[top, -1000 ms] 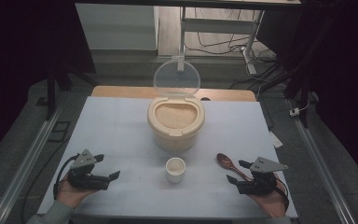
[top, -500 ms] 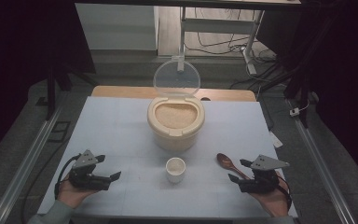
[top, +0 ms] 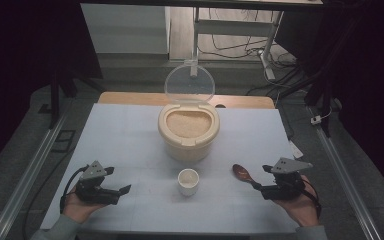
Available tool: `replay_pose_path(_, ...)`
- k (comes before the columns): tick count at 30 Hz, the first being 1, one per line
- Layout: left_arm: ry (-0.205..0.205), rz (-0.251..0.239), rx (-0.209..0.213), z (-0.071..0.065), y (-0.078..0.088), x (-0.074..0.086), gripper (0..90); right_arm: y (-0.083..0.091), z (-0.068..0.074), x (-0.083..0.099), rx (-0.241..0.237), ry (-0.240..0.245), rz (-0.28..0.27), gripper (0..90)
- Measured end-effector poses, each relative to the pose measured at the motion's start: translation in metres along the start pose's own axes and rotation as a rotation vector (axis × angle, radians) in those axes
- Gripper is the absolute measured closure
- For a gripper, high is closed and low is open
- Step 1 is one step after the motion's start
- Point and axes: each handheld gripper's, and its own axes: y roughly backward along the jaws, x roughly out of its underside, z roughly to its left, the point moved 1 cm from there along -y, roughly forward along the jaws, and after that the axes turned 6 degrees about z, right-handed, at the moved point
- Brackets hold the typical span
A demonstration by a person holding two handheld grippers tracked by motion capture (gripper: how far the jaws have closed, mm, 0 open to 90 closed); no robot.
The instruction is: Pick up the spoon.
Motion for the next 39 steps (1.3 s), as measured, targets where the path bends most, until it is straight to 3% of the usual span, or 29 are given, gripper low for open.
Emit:
replay_pose_path(4,0.000,0.003,0.001,0.000,0.000,0.000,8.9,0.004,-0.008,-0.007,0.001,0.003,0.060,30.4)
replay_pose_path(5,0.000,0.005,0.002,0.000,0.000,0.000,8.9,0.004,-0.012,-0.008,-0.002,0.003,0.108,30.5)
replay_pose_path(9,-0.004,0.014,0.003,0.000,-0.002,0.001,8.9,-0.001,-0.018,-0.008,-0.012,0.004,0.203,30.6)
replay_pose_path(13,-0.005,0.020,0.008,0.000,-0.002,0.001,8.9,-0.007,-0.023,-0.006,-0.018,0.004,0.246,31.2)
replay_pose_path(15,-0.009,0.022,0.008,0.000,-0.003,0.001,8.9,-0.013,-0.025,-0.003,-0.030,0.005,0.298,32.8)
replay_pose_path(21,-0.011,0.032,0.013,0.000,-0.004,0.001,8.9,-0.025,-0.030,0.007,-0.024,0.017,0.383,36.0)
replay_pose_path(32,-0.013,0.038,0.014,0.000,-0.004,0.002,8.9,-0.046,-0.032,0.018,-0.050,0.010,0.477,43.5)
replay_pose_path(39,-0.017,0.043,0.012,0.000,-0.005,0.002,8.9,-0.051,-0.031,0.021,-0.064,0.027,0.497,53.2)
